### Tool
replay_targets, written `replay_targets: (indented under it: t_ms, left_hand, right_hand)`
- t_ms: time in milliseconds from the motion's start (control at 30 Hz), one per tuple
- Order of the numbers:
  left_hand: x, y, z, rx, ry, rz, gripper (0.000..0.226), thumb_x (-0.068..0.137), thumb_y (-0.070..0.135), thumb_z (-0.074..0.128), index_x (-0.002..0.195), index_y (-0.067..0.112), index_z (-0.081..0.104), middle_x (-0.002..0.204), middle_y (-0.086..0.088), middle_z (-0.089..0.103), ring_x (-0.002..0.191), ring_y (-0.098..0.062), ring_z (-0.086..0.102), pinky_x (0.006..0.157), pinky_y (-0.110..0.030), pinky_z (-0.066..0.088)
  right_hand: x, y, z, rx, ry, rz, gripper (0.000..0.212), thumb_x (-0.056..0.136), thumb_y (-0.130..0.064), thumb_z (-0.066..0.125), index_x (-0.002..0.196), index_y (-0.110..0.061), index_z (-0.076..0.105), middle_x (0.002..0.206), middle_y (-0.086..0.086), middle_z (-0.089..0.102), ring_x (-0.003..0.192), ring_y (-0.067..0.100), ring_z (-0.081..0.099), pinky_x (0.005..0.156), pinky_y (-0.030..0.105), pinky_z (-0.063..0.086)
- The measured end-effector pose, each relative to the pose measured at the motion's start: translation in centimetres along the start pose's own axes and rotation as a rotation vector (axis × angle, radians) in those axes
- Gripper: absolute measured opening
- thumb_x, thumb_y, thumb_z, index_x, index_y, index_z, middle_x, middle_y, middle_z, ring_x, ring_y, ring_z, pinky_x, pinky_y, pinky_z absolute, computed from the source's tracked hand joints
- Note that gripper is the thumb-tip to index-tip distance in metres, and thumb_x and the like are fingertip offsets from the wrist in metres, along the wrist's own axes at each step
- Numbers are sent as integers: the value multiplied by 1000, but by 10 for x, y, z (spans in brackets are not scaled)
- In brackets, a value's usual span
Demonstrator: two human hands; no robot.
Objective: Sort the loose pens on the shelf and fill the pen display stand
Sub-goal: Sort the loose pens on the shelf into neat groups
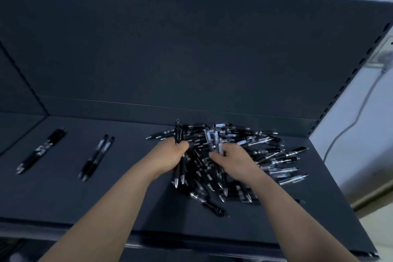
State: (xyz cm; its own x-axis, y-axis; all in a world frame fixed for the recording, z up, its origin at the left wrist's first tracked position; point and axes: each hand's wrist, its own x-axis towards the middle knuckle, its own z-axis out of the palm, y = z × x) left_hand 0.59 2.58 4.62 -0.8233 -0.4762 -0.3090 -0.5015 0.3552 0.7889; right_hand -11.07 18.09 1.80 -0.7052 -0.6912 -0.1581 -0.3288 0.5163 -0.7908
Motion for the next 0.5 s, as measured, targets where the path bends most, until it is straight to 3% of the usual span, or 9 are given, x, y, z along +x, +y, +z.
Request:
replay_targets:
  t_ms: [100,200,367,500]
  left_hand:
    - [-7,-29,-33,-181,16,-87,25,97,21,38,77,6,45,71,-16,56,52,-23,61,53,-30,52]
    - [-8,-63,-70,-116,141,-128,23,95,13,40,73,5,44,62,-12,52,42,-19,54,46,-31,52]
    - [-9,-118,-139,1,330,-111,22,88,16,57,70,9,47,59,-6,52,41,-17,46,44,-22,37]
    - [-8,-151,-174,2,335,-134,18,84,10,62,71,9,50,56,-4,50,42,-16,45,40,-21,37]
  right_hand:
    - [11,-26,29,-6,-7,-32,37,94,-26,60,63,-16,41,48,-7,37,31,3,31,36,13,27]
    - [24,-53,69,16,-34,-34,41,91,-25,63,58,-18,40,49,-8,38,34,2,34,38,12,28]
    - [43,-95,140,-14,-82,21,42,89,-27,64,57,-18,38,50,-6,40,42,7,35,38,15,30]
    - [53,-119,184,21,-92,88,42,88,-25,65,58,-18,37,51,-3,40,41,9,36,37,16,31]
